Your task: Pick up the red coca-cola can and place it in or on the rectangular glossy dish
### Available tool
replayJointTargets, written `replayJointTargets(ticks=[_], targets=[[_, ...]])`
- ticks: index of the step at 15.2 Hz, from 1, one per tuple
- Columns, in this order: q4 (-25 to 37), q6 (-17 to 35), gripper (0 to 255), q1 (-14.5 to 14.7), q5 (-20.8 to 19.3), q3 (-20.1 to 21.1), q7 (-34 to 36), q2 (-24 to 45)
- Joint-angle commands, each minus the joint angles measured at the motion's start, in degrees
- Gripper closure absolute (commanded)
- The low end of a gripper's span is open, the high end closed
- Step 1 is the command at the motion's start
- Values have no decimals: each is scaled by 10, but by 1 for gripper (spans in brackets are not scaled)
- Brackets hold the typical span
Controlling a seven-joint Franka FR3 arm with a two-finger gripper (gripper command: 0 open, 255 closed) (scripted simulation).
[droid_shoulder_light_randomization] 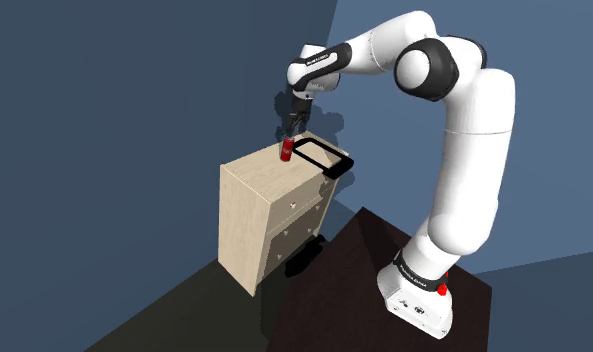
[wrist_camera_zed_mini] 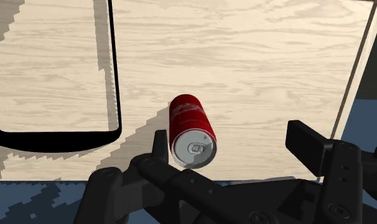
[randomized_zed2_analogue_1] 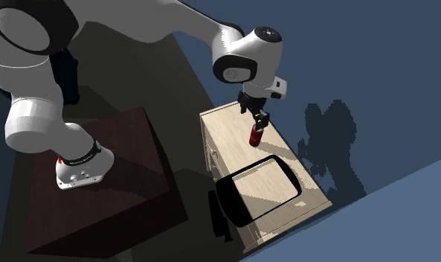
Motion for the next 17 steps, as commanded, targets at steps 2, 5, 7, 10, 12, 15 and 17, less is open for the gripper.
replayJointTargets(ticks=[2,5,7,10,12,15,17], targets=[[73,-4,0,-14,8,4,-12,71],[76,7,0,-16,10,6,-15,85],[72,18,0,-17,13,7,-16,92],[67,38,0,-19,17,10,-18,107],[67,38,0,-19,17,10,-18,107],[67,38,0,-19,17,10,-18,107],[67,38,0,-19,17,10,-18,107]])
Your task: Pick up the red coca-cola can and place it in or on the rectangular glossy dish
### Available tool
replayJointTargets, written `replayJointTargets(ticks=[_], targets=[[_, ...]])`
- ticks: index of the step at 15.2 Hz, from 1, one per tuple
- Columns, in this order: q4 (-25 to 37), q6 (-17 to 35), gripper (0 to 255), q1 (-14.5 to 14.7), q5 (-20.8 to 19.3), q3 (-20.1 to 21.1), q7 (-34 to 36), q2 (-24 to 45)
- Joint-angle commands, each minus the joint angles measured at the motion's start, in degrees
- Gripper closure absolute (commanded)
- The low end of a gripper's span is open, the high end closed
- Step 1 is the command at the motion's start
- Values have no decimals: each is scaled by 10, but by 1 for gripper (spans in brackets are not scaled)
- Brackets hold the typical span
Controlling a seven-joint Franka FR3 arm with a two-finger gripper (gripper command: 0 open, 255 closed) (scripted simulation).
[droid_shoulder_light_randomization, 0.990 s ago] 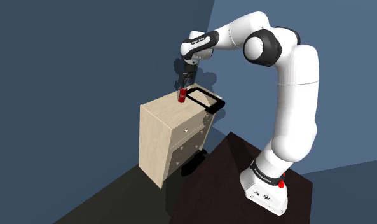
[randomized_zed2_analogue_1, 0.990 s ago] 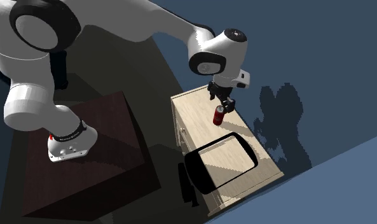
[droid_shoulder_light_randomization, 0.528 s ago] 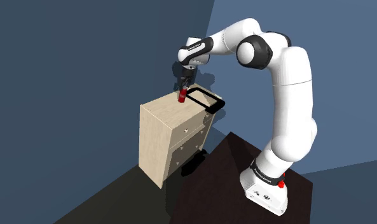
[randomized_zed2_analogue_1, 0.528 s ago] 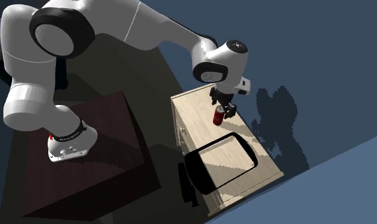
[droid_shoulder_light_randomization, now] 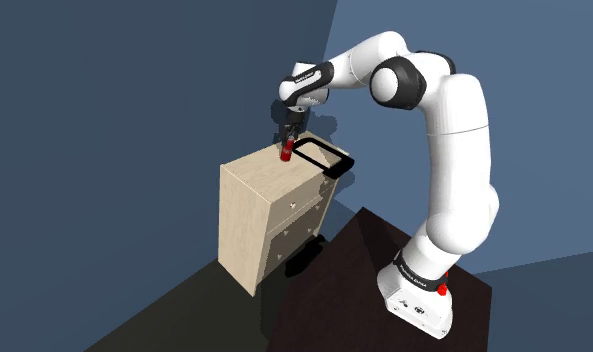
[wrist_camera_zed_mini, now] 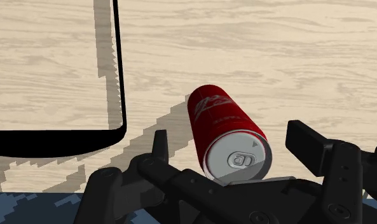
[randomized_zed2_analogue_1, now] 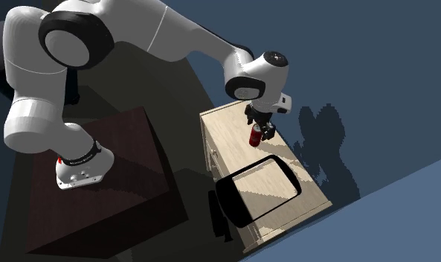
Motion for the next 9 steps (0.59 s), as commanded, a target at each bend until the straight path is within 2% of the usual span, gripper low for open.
replayJointTargets(ticks=[1,2,9], targets=[[0,0,0,0,0,0,0,0],[0,0,255,0,0,0,0,0],[0,0,255,0,0,0,0,0]])
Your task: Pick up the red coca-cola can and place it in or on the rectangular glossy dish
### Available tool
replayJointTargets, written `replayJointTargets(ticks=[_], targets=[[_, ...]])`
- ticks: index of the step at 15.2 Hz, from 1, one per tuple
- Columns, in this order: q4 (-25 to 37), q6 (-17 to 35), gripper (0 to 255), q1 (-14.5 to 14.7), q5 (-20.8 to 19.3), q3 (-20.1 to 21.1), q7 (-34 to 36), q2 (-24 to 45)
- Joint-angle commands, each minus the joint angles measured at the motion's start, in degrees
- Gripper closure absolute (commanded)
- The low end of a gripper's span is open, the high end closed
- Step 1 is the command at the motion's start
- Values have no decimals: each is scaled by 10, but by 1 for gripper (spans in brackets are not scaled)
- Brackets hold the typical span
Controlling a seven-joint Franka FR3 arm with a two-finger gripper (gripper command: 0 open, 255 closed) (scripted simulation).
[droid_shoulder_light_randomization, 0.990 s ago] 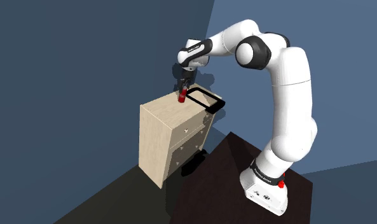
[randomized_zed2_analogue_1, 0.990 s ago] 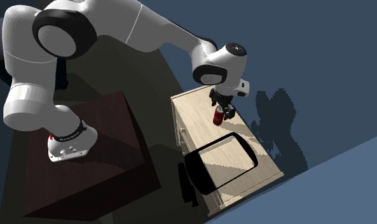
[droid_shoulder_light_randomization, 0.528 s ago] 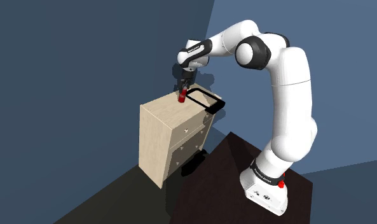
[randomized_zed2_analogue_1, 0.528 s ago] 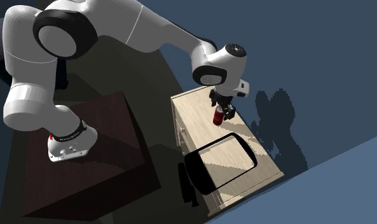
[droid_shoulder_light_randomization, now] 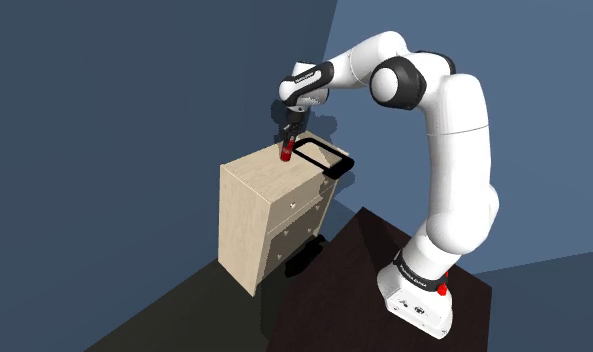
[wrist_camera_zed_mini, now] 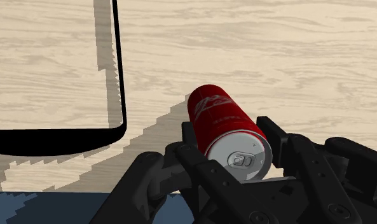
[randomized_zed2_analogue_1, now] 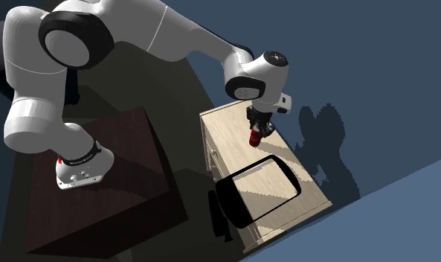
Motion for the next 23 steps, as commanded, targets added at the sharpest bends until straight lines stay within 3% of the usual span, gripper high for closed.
replayJointTargets(ticks=[1,23], targets=[[0,0,255,0,0,0,0,0],[56,-126,255,6,-21,-13,13,-71]])
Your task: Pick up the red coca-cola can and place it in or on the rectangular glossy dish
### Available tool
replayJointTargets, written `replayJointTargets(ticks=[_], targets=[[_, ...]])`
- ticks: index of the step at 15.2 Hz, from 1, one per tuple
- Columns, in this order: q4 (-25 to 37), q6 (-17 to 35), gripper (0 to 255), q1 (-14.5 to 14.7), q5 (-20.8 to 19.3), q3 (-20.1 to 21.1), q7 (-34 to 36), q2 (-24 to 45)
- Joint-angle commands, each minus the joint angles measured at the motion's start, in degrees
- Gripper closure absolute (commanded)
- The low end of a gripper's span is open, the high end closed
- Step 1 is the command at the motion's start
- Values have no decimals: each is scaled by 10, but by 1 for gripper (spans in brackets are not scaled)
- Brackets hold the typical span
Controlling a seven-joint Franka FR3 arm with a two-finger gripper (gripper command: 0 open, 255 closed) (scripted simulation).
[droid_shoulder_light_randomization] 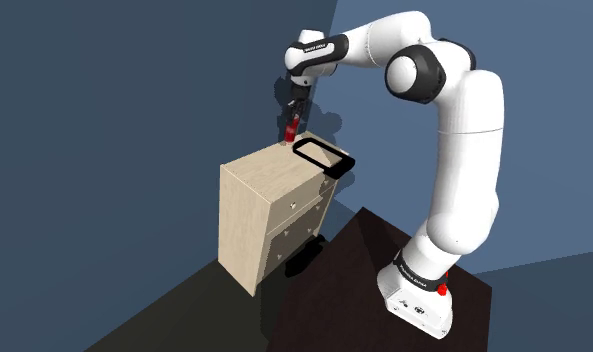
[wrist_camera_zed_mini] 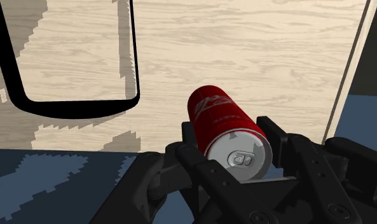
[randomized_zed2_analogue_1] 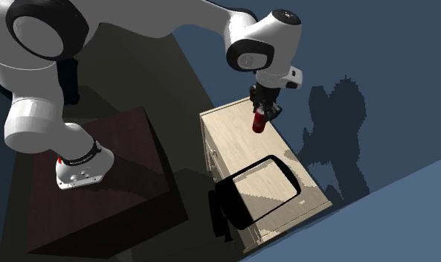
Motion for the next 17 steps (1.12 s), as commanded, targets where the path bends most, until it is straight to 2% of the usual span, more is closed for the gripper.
replayJointTargets(ticks=[1,2,10,17], targets=[[10,-14,255,-1,-1,-1,0,-4],[13,-19,255,-1,-2,-1,0,-6],[7,-35,255,-66,4,-27,-90,-26],[44,-64,255,-130,15,-47,-172,-15]])
